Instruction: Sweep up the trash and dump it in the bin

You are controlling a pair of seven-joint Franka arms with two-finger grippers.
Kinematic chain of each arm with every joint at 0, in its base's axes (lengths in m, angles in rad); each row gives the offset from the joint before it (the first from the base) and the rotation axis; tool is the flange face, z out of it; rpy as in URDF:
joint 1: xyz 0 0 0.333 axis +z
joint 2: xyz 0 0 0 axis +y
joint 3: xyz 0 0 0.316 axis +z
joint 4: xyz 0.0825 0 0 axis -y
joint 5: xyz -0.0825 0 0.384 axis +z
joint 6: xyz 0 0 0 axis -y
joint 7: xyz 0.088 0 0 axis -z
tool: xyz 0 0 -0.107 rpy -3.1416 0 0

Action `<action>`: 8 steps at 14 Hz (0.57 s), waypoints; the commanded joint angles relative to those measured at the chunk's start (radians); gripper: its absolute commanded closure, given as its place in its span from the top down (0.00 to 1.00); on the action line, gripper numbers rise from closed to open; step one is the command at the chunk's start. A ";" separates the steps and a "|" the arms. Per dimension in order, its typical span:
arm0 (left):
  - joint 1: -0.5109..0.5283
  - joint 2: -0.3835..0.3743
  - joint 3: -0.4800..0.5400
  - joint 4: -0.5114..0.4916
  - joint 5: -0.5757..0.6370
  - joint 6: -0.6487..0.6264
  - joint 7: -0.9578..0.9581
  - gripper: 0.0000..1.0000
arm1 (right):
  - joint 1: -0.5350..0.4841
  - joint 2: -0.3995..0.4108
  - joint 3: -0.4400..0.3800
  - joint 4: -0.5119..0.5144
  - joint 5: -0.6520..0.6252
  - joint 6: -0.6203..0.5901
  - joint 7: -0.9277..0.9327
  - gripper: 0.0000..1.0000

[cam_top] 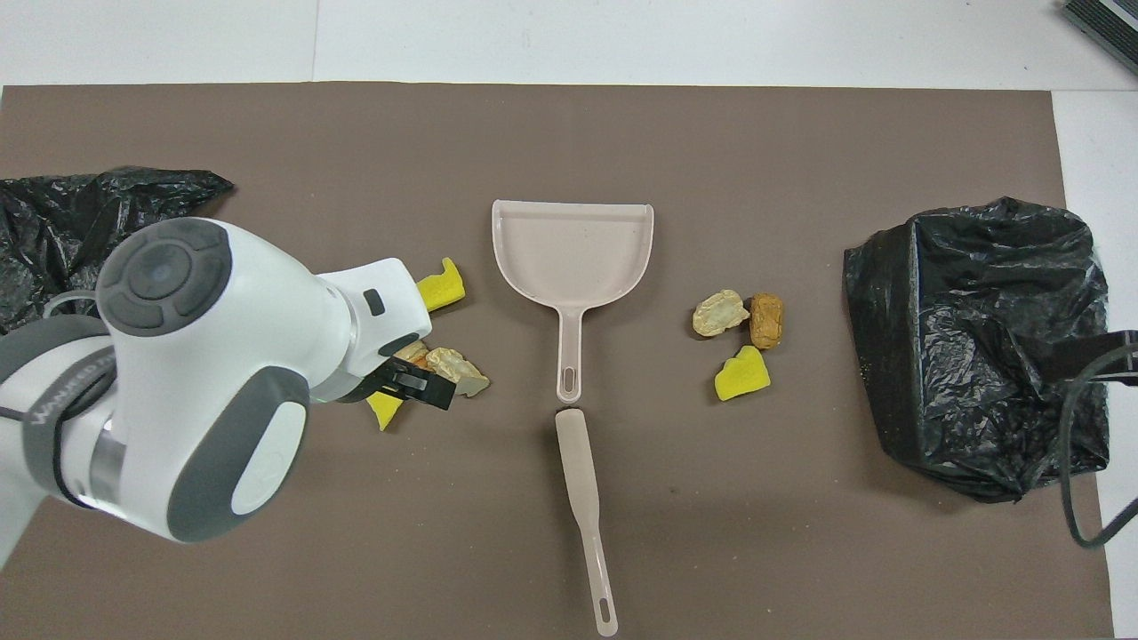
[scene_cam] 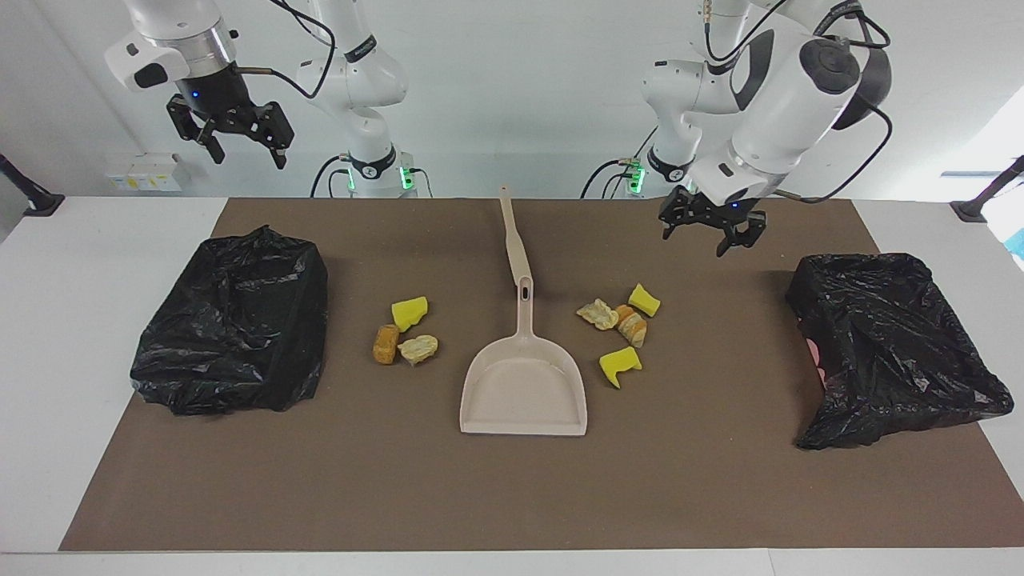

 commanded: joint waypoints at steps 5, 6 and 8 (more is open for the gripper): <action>-0.214 -0.004 0.018 -0.149 -0.010 0.164 -0.424 1.00 | -0.007 -0.027 -0.002 -0.030 0.022 0.005 -0.028 1.00; -0.261 0.002 0.020 -0.169 -0.010 0.193 -0.466 1.00 | -0.007 -0.027 -0.002 -0.030 0.024 0.008 -0.031 1.00; -0.321 0.007 0.018 -0.198 -0.010 0.235 -0.553 1.00 | -0.008 -0.027 -0.004 -0.032 0.024 0.005 -0.033 1.00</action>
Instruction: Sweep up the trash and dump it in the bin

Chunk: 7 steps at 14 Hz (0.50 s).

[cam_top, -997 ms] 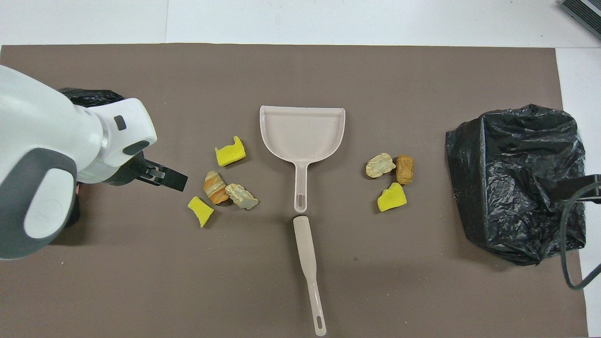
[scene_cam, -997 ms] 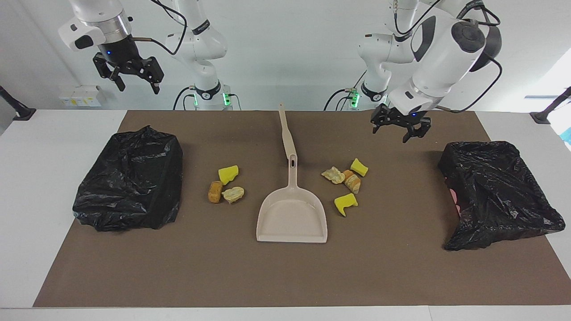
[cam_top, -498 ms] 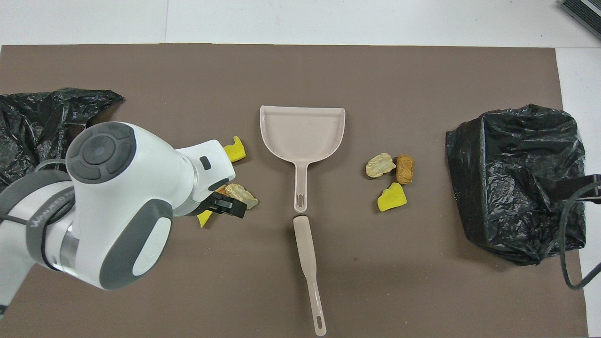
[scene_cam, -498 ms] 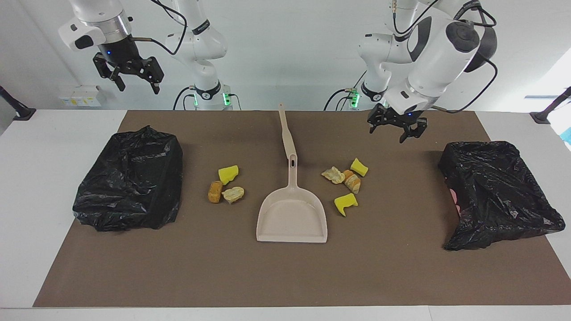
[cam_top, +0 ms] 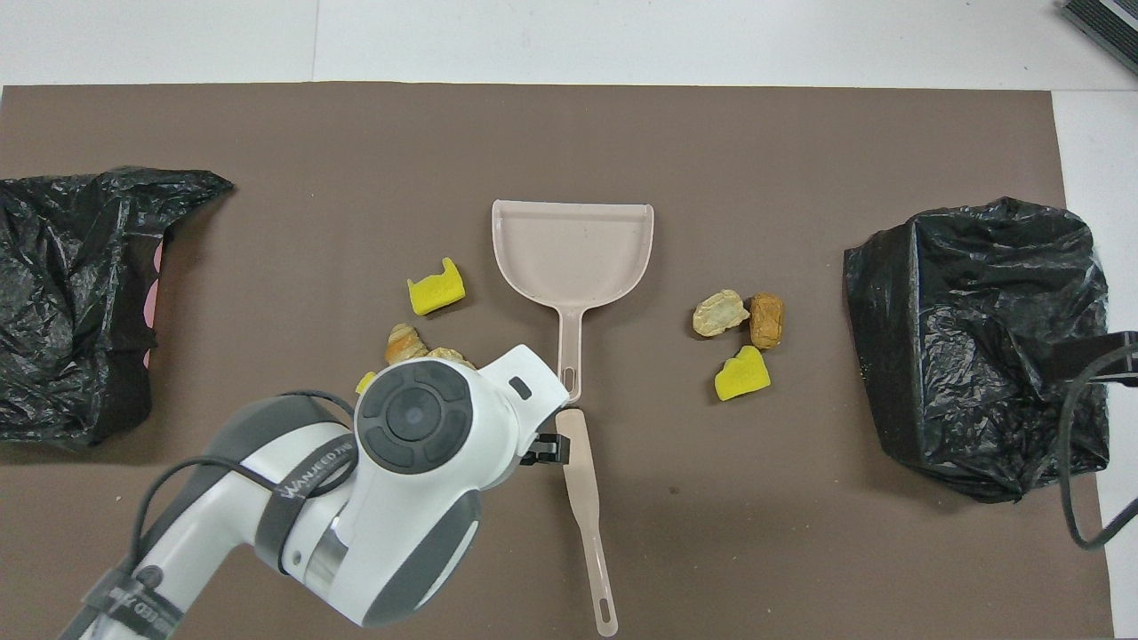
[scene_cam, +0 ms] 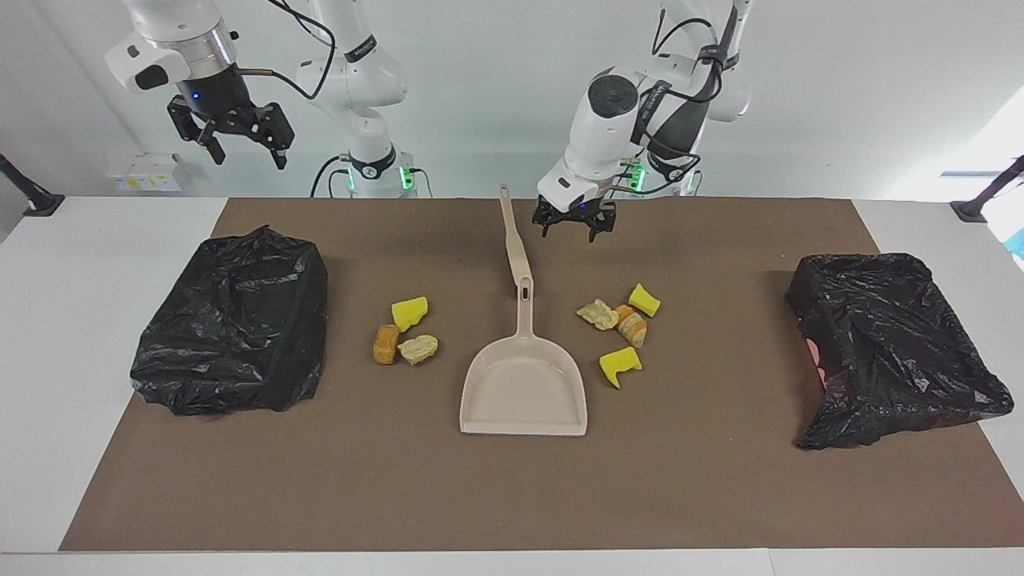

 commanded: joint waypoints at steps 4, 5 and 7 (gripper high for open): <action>-0.175 0.025 0.019 -0.100 -0.007 0.146 -0.264 1.00 | -0.008 -0.026 -0.003 -0.028 0.024 -0.001 -0.036 1.00; -0.202 0.025 0.019 -0.115 -0.007 0.173 -0.273 1.00 | -0.008 -0.026 -0.003 -0.029 0.024 -0.001 -0.037 1.00; -0.255 0.046 0.019 -0.120 -0.007 0.188 -0.315 1.00 | -0.008 -0.026 -0.005 -0.028 0.024 -0.002 -0.037 1.00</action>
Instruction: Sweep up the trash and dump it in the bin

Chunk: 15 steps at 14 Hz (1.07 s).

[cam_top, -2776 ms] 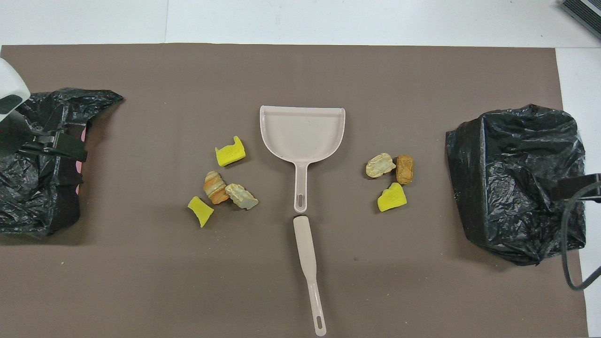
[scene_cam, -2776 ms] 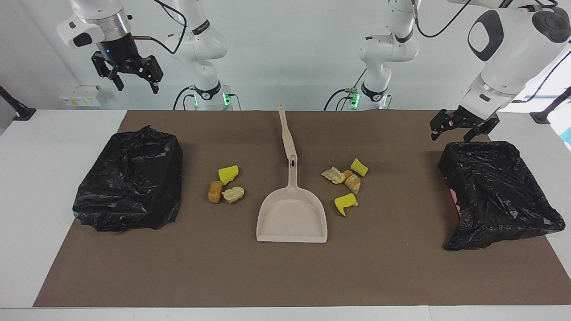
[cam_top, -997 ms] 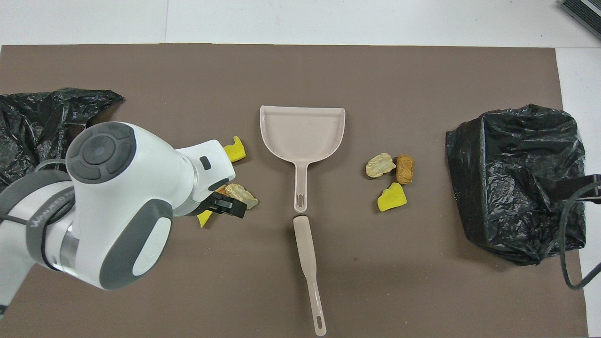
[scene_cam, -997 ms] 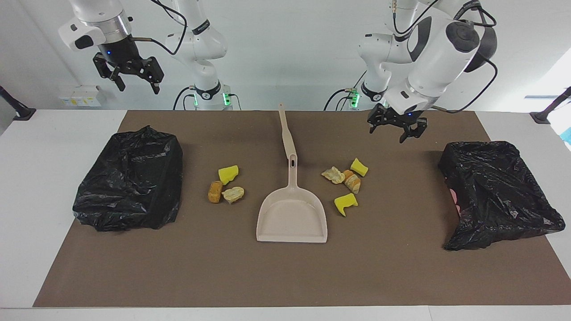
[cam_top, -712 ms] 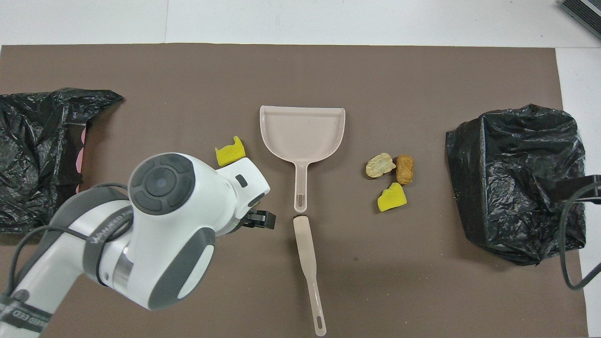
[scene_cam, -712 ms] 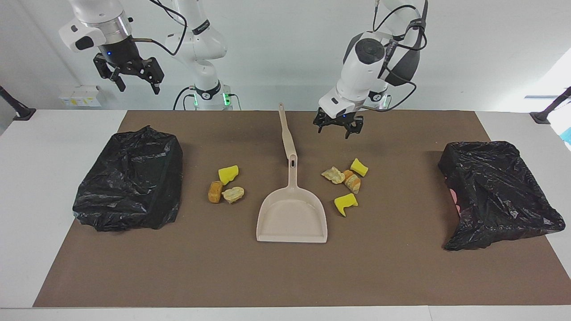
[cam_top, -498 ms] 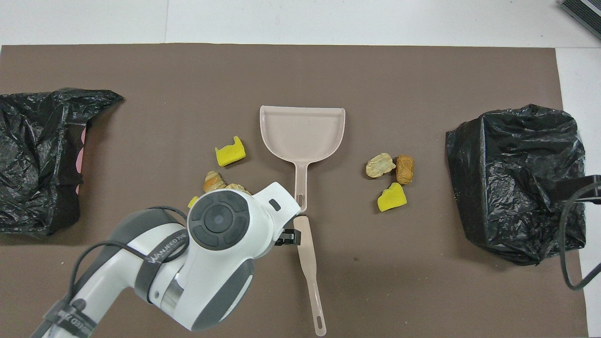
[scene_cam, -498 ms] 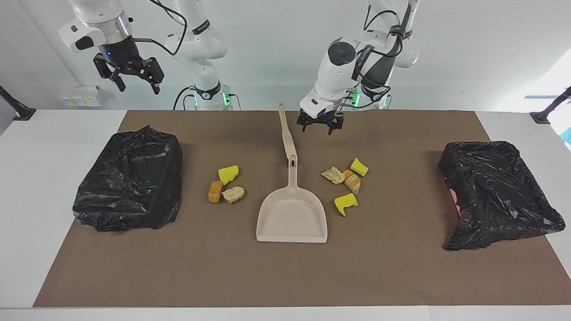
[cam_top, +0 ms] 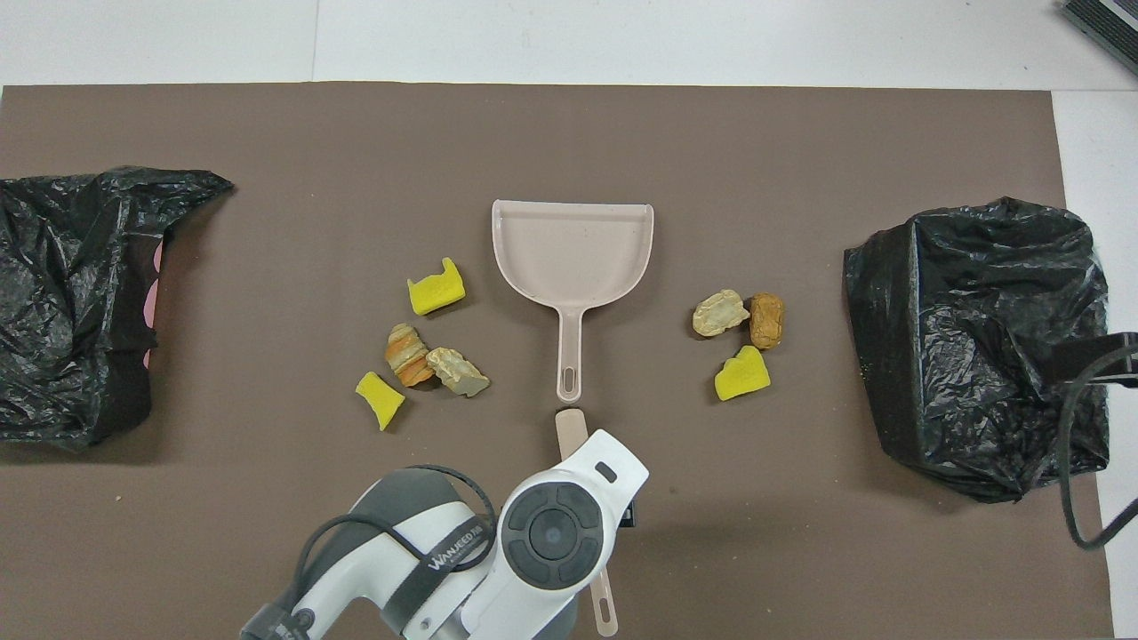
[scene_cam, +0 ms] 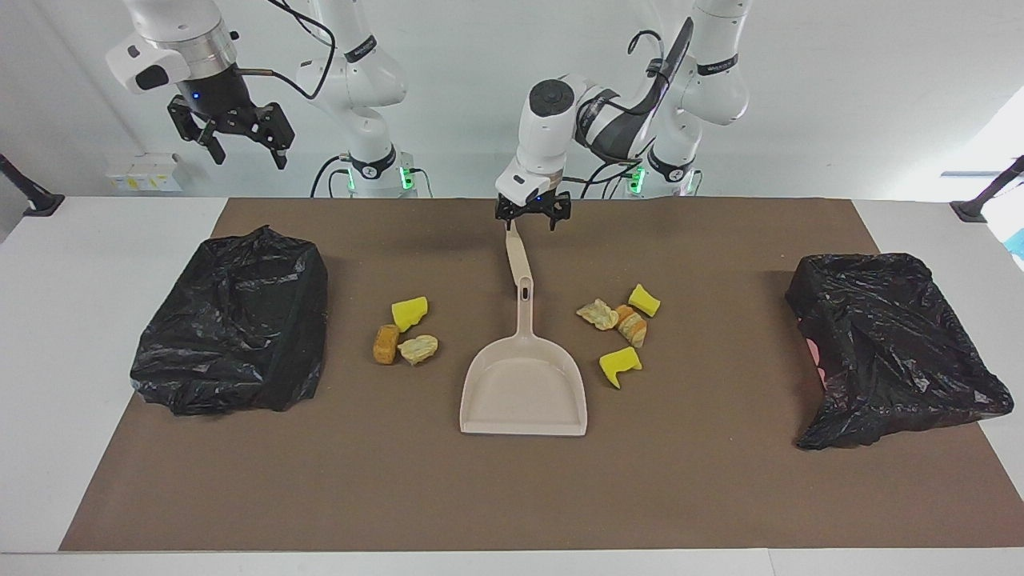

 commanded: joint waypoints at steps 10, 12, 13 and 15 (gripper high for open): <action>-0.121 0.046 0.022 -0.024 -0.007 0.017 -0.156 0.99 | -0.008 -0.029 -0.009 -0.028 0.024 -0.015 -0.041 1.00; -0.119 0.038 0.022 -0.024 -0.007 0.009 -0.157 0.90 | -0.010 -0.030 -0.011 -0.033 0.024 -0.015 -0.049 1.00; -0.119 0.038 0.022 -0.024 -0.007 0.002 -0.159 0.85 | -0.011 -0.030 -0.011 -0.033 0.024 -0.015 -0.049 1.00; -0.119 0.035 0.022 -0.024 -0.007 -0.015 -0.159 0.70 | -0.011 -0.030 -0.011 -0.033 0.024 -0.015 -0.049 1.00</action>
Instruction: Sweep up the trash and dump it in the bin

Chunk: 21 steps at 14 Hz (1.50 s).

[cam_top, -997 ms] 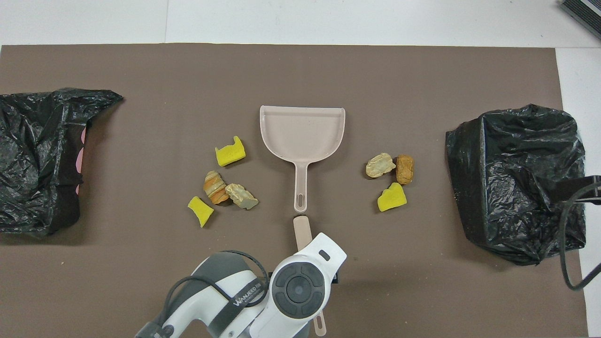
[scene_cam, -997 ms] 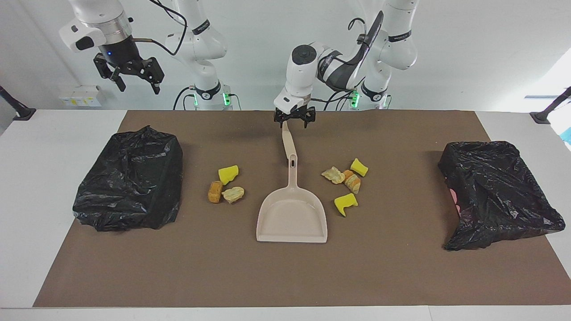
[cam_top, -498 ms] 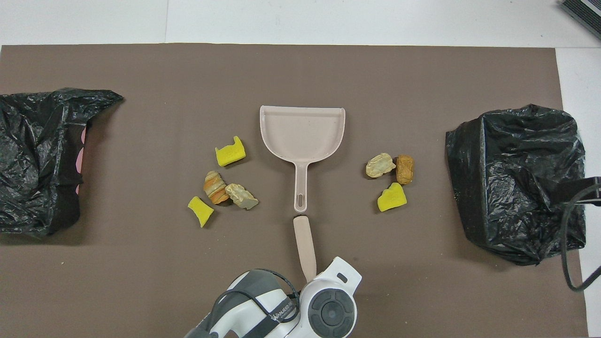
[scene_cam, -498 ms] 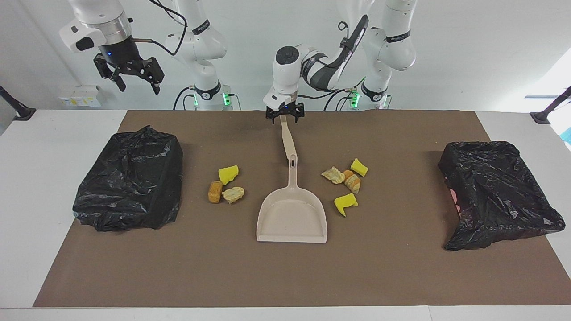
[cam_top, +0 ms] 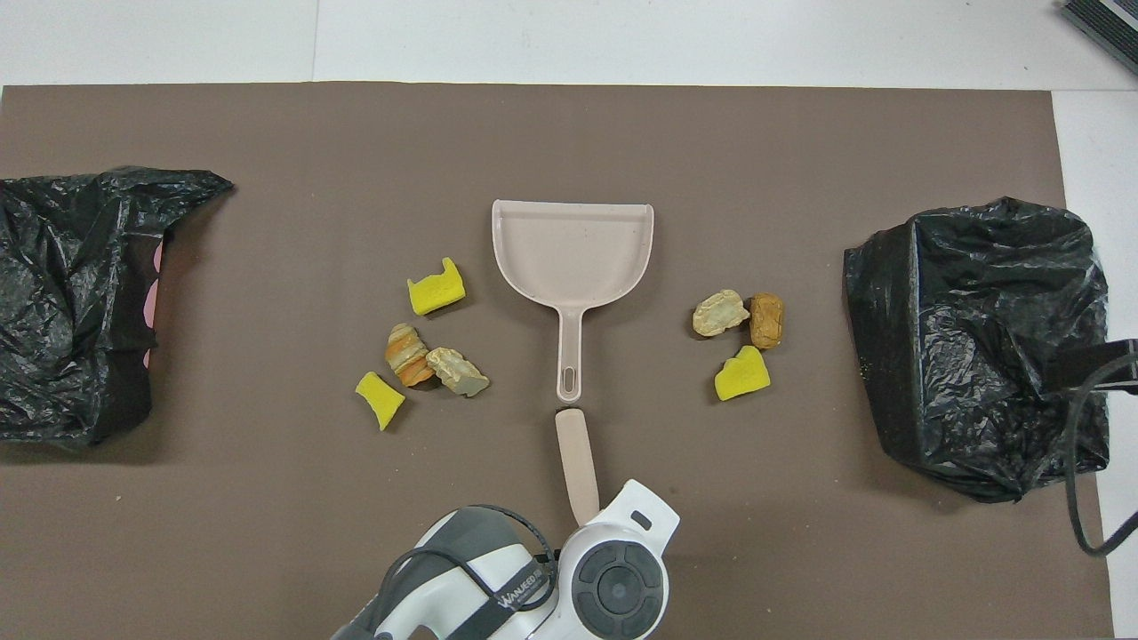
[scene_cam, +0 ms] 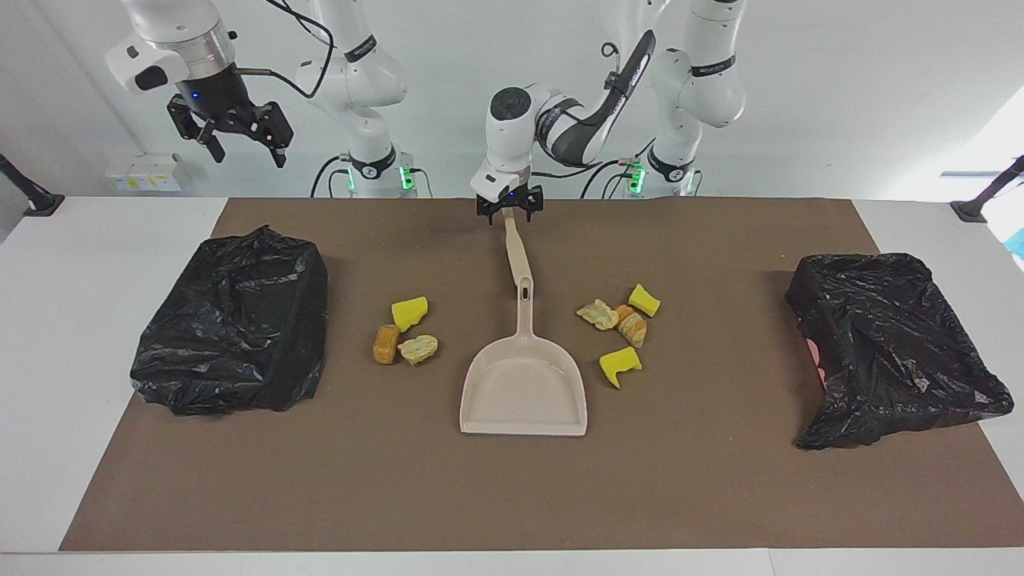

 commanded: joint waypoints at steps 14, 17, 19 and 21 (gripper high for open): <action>0.238 -0.089 0.020 0.049 0.043 -0.302 0.010 0.00 | -0.009 -0.024 0.000 -0.023 0.024 -0.006 -0.034 1.00; 0.328 -0.094 0.025 0.089 0.072 -0.365 0.003 0.00 | 0.011 -0.024 0.012 -0.028 0.042 -0.013 -0.022 1.00; 0.381 -0.100 0.023 0.110 0.117 -0.395 -0.016 0.00 | 0.052 -0.015 0.025 -0.051 0.085 0.032 0.061 1.00; 0.427 -0.102 0.023 0.114 0.158 -0.411 -0.051 0.00 | 0.139 0.029 0.035 -0.049 0.085 0.084 0.170 1.00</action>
